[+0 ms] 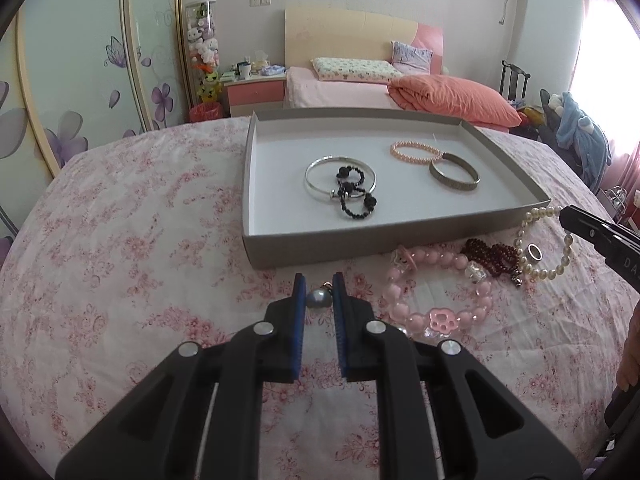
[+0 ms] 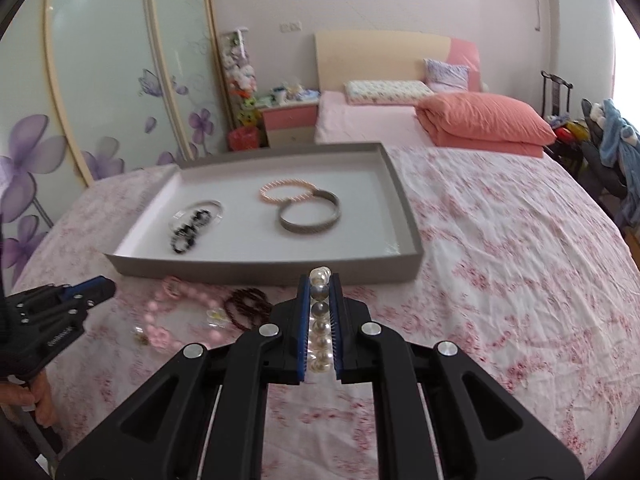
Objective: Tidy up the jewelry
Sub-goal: 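Carry the pearl stud over the tray with the left tool while the right tool carries the pearl bracelet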
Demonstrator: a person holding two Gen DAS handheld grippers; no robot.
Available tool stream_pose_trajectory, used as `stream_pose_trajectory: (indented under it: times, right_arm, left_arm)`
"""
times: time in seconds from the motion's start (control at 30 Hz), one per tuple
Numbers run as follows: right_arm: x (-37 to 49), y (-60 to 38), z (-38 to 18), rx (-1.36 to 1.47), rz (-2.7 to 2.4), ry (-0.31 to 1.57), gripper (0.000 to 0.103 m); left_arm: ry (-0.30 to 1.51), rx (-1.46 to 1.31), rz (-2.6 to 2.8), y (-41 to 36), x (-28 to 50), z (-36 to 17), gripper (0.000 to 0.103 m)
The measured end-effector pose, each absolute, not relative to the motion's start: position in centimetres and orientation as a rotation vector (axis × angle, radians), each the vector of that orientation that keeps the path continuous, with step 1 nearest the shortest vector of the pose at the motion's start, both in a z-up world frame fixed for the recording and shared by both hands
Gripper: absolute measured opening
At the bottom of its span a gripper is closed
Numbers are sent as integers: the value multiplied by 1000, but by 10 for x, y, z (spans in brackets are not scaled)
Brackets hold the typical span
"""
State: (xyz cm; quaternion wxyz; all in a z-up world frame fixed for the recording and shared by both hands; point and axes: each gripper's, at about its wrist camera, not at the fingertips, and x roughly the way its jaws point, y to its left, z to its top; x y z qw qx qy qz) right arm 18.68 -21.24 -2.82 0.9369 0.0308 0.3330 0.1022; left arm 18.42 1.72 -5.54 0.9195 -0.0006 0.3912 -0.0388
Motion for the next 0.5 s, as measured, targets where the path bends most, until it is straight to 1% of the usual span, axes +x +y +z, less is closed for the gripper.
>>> stream_pose_trajectory:
  times: [0.5]
  right_arm:
    - [157,-202,-7,102,267,564,10]
  left_arm:
    - [669,1,-36,11,155,-22,14]
